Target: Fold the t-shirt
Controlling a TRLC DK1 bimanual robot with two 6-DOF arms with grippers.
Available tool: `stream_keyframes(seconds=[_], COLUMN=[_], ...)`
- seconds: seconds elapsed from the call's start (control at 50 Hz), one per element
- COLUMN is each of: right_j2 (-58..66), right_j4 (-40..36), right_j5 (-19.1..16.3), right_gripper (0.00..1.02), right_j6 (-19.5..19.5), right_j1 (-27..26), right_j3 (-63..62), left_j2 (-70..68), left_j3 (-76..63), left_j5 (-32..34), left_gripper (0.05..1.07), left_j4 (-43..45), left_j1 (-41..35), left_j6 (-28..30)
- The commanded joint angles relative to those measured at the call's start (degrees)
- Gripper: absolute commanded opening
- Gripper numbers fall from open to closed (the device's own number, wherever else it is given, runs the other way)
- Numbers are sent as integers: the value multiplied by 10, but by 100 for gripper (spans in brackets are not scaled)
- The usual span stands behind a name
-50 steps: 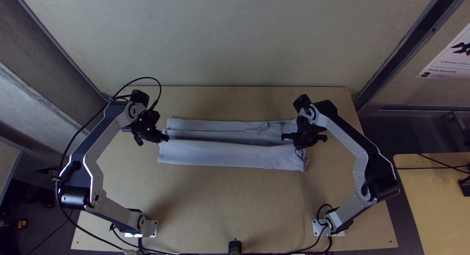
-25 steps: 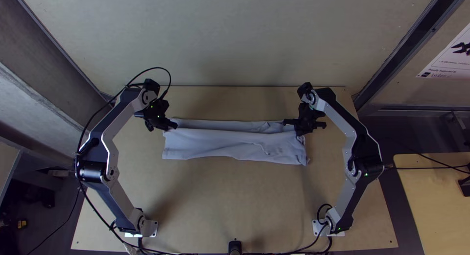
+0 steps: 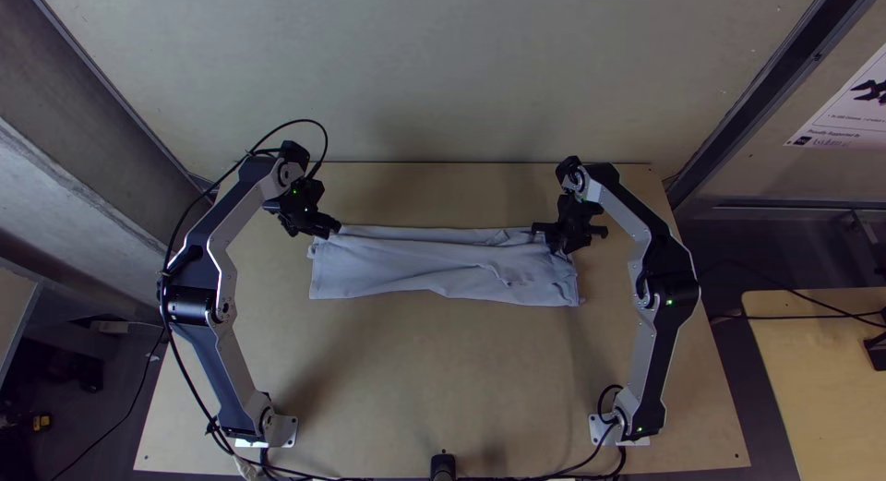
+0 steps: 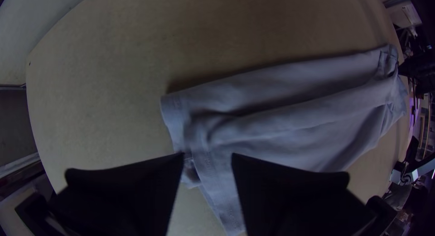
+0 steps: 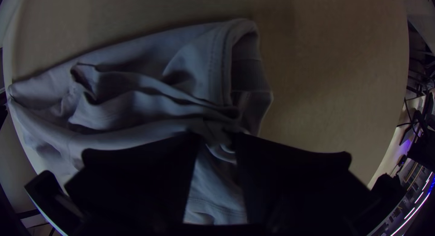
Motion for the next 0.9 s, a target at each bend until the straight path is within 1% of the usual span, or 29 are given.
stream_keyframes(seconds=[0.0, 0.04, 0.1, 0.14, 0.16, 0.28, 0.36, 0.42, 0.64, 0.74, 0.8, 0.88], right_j2=[7, -2, -10, -18, -25, -68, -88, -105, -185, -220, -241, -263], right_j4=[-4, -1, -6, -19, -20, -24, -44, -57, -61, -62, -62, -62], right_j5=[8, 11, 33, 33, 33, 40, 40, 40, 38, 38, 38, 37], right_gripper=[80, 80, 80, 82, 84, 85, 99, 99, 99, 99, 99, 99], right_j6=[-12, -16, -15, -15, -14, -13, -15, -16, -16, -13, -12, -11], right_j1=[-12, -12, -14, -15, -16, -22, -23, -25, -30, -30, -29, -27], right_j3=[8, 8, 21, 28, 28, 29, 35, 35, 38, 54, 63, 78], left_j2=[-3, -9, -19, -27, -32, -68, -82, -93, -122, -129, -129, -129], left_j3=[4, 4, 4, 4, 3, -12, -19, -31, -74, -94, -105, -125], left_j5=[-1, 0, 1, 11, 26, 152, 174, 194, 271, 323, 347, 361], left_gripper=[103, 103, 103, 103, 103, 103, 103, 103, 103, 103, 103, 103], left_j4=[-9, -9, -7, -9, -9, -10, -13, -13, -13, -13, -13, -5], left_j1=[3, 7, 13, 19, 24, 59, 75, 90, 155, 193, 215, 239], left_j6=[-19, -26, -37, -43, -43, -46, -52, -53, -53, -49, -38, -25])
